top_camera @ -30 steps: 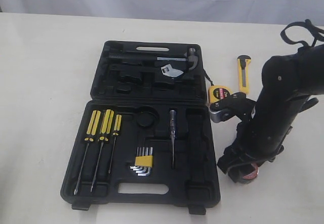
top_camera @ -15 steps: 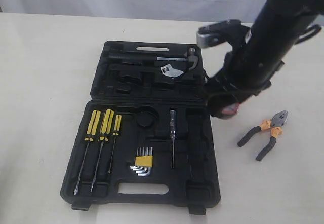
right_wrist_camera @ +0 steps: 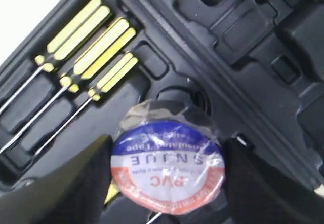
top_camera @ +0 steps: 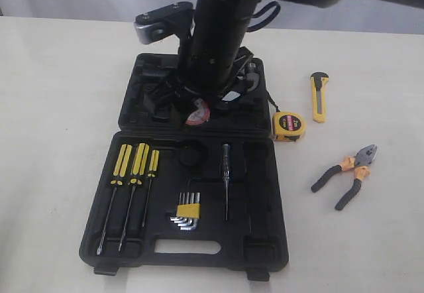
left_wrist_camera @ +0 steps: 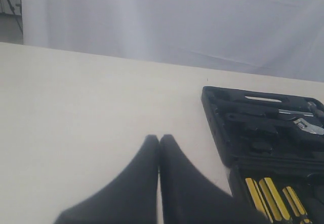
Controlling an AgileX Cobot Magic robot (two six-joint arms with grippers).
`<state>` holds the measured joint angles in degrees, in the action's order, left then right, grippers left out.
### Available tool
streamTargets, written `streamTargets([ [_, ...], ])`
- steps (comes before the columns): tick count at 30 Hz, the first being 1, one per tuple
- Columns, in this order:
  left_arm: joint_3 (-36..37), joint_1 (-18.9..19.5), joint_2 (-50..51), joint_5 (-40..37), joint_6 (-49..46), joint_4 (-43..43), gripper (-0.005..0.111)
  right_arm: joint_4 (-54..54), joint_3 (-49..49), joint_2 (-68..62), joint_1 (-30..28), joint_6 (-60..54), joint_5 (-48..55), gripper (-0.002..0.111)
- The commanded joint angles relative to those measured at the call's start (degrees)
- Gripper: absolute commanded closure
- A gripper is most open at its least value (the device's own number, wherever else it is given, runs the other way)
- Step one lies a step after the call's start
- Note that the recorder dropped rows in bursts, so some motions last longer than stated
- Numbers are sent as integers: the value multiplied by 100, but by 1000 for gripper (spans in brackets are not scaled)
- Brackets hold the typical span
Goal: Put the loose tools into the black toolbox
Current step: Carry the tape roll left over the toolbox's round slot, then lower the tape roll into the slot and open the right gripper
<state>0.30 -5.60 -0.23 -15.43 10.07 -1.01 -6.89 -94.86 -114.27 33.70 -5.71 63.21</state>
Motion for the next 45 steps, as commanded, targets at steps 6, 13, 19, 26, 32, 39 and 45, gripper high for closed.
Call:
streamTargets([
  [6, -30, -33, 23, -5, -2, 18, 107, 29, -545, -936, -16, 207, 248, 72],
  [13, -30, -33, 23, -5, -2, 18, 107, -89, -545, -1146, -16, 207, 403, 72],
  [19, -30, -33, 23, -5, -2, 18, 107, -89, -545, -1145, -16, 126, 275, 67],
  [26, -30, -33, 23, -5, -2, 18, 107, -218, -545, -1157, -16, 126, 259, 58],
  [32, -30, -33, 23, -5, -2, 18, 107, -218, -545, -1237, -16, 38, 315, 58],
  [39, -30, -33, 23, -5, -2, 18, 107, -207, -545, -1273, -16, -112, 301, 52],
  [45, -30, -33, 23, -5, -2, 18, 107, -207, -567, -1273, -16, -6, 301, 25],
])
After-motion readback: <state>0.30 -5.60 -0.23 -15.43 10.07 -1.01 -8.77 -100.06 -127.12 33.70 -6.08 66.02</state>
